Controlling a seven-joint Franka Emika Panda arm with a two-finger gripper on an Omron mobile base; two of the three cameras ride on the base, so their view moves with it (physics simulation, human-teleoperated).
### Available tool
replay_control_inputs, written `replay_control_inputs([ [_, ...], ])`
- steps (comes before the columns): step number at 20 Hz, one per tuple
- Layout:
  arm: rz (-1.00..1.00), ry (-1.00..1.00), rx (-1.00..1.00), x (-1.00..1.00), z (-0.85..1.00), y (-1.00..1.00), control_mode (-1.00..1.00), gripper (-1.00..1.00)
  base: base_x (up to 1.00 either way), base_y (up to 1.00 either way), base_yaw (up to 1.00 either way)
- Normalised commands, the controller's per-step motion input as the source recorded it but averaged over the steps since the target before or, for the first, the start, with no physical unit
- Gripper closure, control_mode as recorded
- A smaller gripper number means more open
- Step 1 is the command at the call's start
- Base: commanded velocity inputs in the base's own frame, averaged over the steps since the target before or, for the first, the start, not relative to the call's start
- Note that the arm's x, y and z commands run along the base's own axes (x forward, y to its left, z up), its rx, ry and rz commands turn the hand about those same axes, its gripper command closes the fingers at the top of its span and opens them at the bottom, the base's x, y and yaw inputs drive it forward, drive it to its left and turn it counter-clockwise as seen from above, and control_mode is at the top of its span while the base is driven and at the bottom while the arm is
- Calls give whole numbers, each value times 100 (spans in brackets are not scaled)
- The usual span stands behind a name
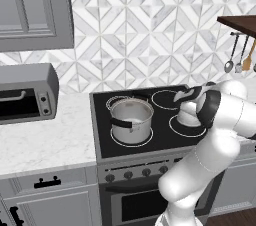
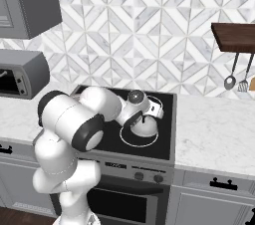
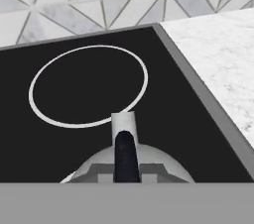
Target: Pick the kettle from the counter and place it on a stove burner. Then turn the burner on.
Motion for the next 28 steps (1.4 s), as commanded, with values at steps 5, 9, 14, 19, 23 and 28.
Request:
replay_control_inputs([
  [5, 1, -3, 0, -42, 0, 5, -100, 100, 0, 0, 0],
  [9, 0, 0, 0, 0, 0, 0, -100, 100, 0, 0, 0],
  [14, -6, -9, 0, 0, 0, 11, -100, 100, 0, 0, 0],
  [19, 0, -1, 0, 0, 0, 1, -100, -100, 0, 0, 0],
  [23, 0, 0, 0, 0, 1, 0, -100, -100, 0, 0, 0],
  [28, -2, 17, 0, 0, 47, 0, -100, -100, 0, 0, 0],
])
